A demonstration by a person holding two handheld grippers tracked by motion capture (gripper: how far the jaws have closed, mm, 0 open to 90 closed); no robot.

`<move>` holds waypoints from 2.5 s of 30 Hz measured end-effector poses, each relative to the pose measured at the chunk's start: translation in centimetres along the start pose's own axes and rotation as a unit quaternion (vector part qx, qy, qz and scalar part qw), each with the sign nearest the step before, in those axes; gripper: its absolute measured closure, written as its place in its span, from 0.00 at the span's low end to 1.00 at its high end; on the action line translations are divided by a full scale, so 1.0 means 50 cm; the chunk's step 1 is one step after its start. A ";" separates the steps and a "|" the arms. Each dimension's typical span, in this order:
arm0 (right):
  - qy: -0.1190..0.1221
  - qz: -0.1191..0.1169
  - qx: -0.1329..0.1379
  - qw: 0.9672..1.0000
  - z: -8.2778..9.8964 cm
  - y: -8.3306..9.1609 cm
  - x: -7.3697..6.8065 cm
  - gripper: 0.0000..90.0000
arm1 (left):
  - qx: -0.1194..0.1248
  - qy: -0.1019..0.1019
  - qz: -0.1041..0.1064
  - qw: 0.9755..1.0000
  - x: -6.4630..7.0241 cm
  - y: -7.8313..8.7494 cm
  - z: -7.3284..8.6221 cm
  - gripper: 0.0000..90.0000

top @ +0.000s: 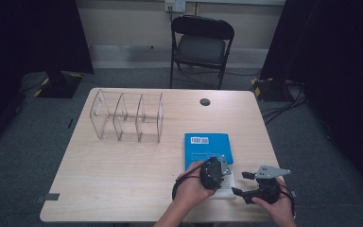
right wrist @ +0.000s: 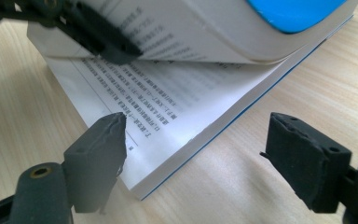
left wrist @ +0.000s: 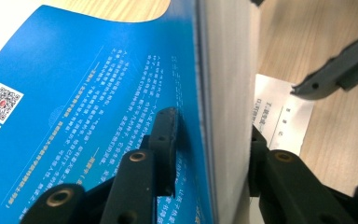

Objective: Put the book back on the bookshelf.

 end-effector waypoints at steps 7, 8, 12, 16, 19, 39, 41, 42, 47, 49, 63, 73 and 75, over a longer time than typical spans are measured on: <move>-0.009 -0.010 0.003 1.000 0.004 -0.001 0.003 0.21 | -0.008 0.010 0.004 1.000 -0.007 0.010 -0.010 0.77; -0.008 -0.013 0.003 1.000 0.005 -0.001 0.003 0.20 | -0.009 0.013 0.004 1.000 -0.008 0.012 -0.012 0.77; -0.019 -0.020 -0.023 0.999 0.017 -0.007 0.001 0.17 | -0.013 0.017 0.009 1.000 -0.017 0.023 -0.021 0.78; -0.011 -0.018 -0.016 1.000 0.018 -0.007 0.001 0.17 | -0.019 0.023 0.014 0.999 -0.024 0.030 -0.028 0.79; -0.002 -0.014 -0.014 1.000 0.018 -0.005 0.002 0.16 | -0.019 0.027 0.016 0.999 -0.026 0.032 -0.031 0.79; 0.012 -0.022 -0.039 0.999 0.035 -0.016 -0.019 0.15 | -0.040 0.051 0.022 0.998 -0.050 0.058 -0.054 0.82; 0.016 -0.017 -0.039 0.999 0.035 -0.018 -0.021 0.15 | -0.038 0.056 0.021 0.998 -0.050 0.058 -0.056 0.82; 0.021 -0.017 -0.039 0.999 0.034 -0.019 -0.022 0.15 | -0.039 0.054 0.021 0.998 -0.051 0.059 -0.056 0.82; 0.024 -0.007 -0.040 0.999 0.032 -0.024 -0.023 0.15 | -0.040 0.062 0.022 0.997 -0.055 0.063 -0.061 0.82; 0.023 -0.005 -0.041 0.999 0.033 -0.024 -0.025 0.15 | -0.038 0.067 0.023 0.997 -0.055 0.063 -0.063 0.82; 0.046 0.028 -0.047 0.997 0.032 -0.037 -0.039 0.14 | -0.064 0.068 0.030 0.995 -0.073 0.074 -0.084 0.82; 0.039 0.039 -0.047 0.997 0.031 -0.040 -0.043 0.13 | -0.079 0.082 0.036 0.993 -0.095 0.089 -0.109 0.83; 0.035 0.041 -0.046 0.997 0.031 -0.040 -0.043 0.14 | -0.079 0.083 0.036 0.993 -0.099 0.091 -0.111 0.83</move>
Point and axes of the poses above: each handheld gripper's, and its own axes: y roughly backward along the jaws, z roughly out of its underside, x roughly to its right, the point moved 6 cm from there along -y, roughly forward along the jaws, and after that the axes turned 6 degrees about -y, right-handed, at the moved point
